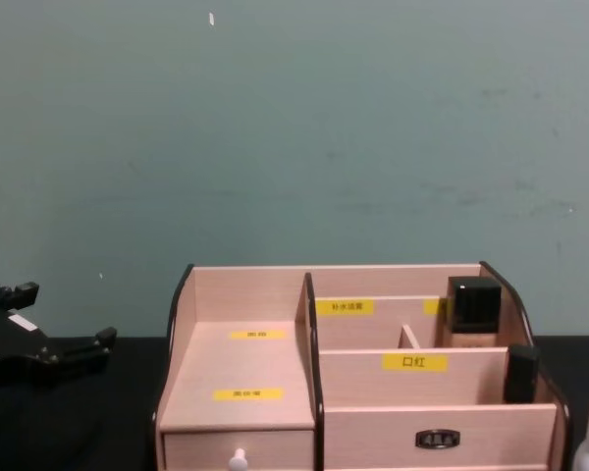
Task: Pick up the facial cleanser and watermelon frost from the table and place them into the tiered storage box.
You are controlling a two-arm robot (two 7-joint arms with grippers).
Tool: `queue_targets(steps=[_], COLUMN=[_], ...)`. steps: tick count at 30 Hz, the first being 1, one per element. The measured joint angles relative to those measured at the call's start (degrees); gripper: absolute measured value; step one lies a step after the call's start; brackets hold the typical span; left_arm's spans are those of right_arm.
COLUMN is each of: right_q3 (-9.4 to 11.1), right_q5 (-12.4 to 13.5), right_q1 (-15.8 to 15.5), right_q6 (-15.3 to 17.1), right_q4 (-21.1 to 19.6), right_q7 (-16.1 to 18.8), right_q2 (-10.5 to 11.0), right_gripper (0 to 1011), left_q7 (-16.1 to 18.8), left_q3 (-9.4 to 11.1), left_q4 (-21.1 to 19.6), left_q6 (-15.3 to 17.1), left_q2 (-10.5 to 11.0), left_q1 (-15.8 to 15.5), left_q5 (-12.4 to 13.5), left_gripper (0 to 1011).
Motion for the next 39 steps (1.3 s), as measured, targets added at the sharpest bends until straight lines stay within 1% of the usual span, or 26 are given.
queue_targets(steps=[8,14,26,30,33,35,37,38,39], right_q3=[0.3,0.4,0.4,0.3,0.3,0.3,0.3,0.3,0.3], right_q5=[0.1,0.2,0.2,0.2,0.2,0.2,0.2,0.2,0.2], right_q1=[1.2,2.2,2.1,2.0,2.0,2.0,2.0,2.0,2.0], right_q6=[-0.1,-0.2,-0.2,-0.3,-0.3,-0.3,-0.3,-0.3,-0.3], right_q4=[1.3,2.4,2.3,2.2,2.2,2.2,2.1,2.1,2.1], right_q7=[1.5,2.0,2.0,2.0,1.9,1.9,1.9,1.9,1.9], right_q2=[-1.3,-1.9,-1.9,-1.8,-1.8,-1.8,-1.8,-1.8,-1.8], right_gripper=[1004,1004,1004,944,873,804,765,711,692], left_q7=[0.0,0.0,0.0,0.0,0.0,0.0,0.0,0.0,0.0], left_q3=[0.0,0.0,0.0,0.0,0.0,0.0,0.0,0.0,0.0], left_q4=[0.0,0.0,0.0,0.0,0.0,0.0,0.0,0.0,0.0], left_q6=[0.0,0.0,0.0,0.0,0.0,0.0,0.0,0.0,0.0], left_q2=[0.0,0.0,0.0,0.0,0.0,0.0,0.0,0.0,0.0], left_q1=[0.0,0.0,0.0,0.0,0.0,0.0,0.0,0.0,0.0], left_q5=[0.0,0.0,0.0,0.0,0.0,0.0,0.0,0.0,0.0], left_gripper=[1010,1010,1010,1010,1010,1010,1010,1010,1010])
